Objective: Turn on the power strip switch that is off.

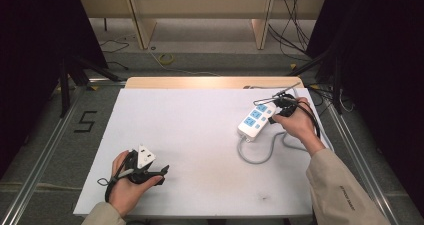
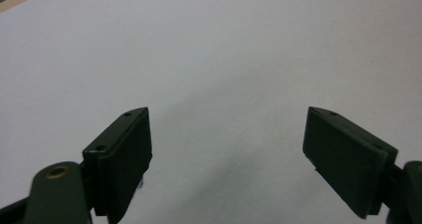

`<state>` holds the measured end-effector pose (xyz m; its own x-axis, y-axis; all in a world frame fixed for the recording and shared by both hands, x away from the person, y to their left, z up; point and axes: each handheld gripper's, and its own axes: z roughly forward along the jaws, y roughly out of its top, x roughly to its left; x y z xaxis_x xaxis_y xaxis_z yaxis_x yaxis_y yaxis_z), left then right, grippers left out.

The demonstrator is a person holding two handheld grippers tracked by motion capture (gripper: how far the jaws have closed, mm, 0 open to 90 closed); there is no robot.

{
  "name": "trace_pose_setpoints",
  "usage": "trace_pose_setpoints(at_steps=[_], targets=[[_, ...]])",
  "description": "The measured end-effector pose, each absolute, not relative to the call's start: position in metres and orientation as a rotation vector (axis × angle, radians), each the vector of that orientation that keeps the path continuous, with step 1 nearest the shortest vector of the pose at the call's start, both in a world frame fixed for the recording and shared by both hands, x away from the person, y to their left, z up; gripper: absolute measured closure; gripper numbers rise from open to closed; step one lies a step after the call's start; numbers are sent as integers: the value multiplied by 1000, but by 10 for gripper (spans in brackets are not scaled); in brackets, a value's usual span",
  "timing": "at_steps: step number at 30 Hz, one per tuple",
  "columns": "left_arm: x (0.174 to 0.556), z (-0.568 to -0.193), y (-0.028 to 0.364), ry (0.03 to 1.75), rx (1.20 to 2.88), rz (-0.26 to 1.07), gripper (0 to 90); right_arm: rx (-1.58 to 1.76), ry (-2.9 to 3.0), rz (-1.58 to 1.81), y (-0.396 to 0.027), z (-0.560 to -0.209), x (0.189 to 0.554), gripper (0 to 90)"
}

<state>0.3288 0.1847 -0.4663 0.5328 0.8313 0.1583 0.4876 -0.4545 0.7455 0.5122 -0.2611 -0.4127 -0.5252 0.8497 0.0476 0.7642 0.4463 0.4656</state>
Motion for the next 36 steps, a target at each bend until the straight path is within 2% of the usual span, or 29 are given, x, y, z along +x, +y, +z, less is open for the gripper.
trace_pose_setpoints(at_steps=[18, 27, 36], targets=[[329, -467, 185, 1074, 2116, 684, 189, 1291, 2495, 800, -258, -418, 455, 640], [329, -467, 186, 1080, 2116, 682, 189, 1258, 2491, 862, -256, -427, 425, 592], [330, -468, 187, 1092, 2107, 673, 189, 1193, 2490, 931, -252, -436, 393, 581]])
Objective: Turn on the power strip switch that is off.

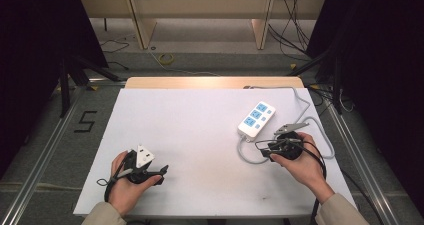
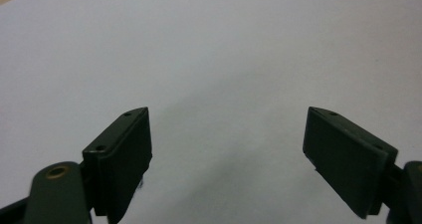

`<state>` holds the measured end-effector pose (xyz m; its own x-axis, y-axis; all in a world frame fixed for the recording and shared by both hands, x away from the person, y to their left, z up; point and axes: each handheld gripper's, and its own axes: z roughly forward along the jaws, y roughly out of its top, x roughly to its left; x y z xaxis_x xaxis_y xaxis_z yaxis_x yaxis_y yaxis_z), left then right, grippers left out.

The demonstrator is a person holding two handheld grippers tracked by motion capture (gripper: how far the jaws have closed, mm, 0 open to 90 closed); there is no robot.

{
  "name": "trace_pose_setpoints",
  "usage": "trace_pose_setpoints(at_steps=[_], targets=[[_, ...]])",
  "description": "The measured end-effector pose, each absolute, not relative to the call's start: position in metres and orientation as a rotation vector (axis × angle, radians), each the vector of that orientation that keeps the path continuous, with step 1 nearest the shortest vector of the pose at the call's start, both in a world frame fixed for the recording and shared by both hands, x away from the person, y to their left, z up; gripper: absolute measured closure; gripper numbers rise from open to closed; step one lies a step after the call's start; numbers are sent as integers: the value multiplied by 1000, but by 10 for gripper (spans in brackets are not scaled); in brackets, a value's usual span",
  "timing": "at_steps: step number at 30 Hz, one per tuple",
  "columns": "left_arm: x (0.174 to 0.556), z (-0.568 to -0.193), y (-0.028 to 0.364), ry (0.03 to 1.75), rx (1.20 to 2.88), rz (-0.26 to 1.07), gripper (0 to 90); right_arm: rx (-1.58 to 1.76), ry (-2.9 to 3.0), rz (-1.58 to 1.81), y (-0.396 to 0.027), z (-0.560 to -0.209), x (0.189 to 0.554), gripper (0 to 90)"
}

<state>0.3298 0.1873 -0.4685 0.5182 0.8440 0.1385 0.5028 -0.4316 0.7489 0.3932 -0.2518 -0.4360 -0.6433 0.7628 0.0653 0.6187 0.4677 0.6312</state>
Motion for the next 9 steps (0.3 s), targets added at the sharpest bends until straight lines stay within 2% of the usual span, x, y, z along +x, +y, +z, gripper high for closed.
trace_pose_setpoints(at_steps=[9], targets=[[332, -470, 189, 1105, 2103, 672, 188, 1172, 2533, 963, -246, -448, 381, 561]])
